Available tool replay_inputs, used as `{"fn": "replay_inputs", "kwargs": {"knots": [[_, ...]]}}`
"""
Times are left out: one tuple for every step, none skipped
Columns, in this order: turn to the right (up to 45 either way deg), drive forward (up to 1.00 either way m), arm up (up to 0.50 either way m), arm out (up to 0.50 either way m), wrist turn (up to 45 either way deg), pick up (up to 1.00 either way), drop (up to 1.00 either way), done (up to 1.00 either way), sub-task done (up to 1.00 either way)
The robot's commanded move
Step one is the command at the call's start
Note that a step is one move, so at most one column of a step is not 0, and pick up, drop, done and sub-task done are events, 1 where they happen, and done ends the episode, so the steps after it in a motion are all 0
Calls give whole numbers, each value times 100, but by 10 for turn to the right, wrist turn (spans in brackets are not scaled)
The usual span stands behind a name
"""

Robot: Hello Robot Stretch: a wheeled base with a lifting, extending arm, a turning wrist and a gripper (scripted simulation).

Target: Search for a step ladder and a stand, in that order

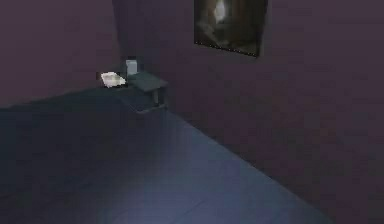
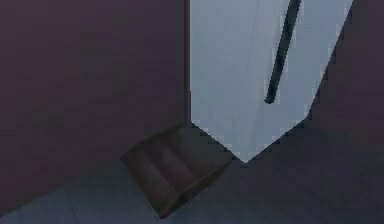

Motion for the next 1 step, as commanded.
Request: {"fn": "replay_inputs", "kwargs": {"knots": [[-450,0,0,0,0,0,0,0,0]]}}
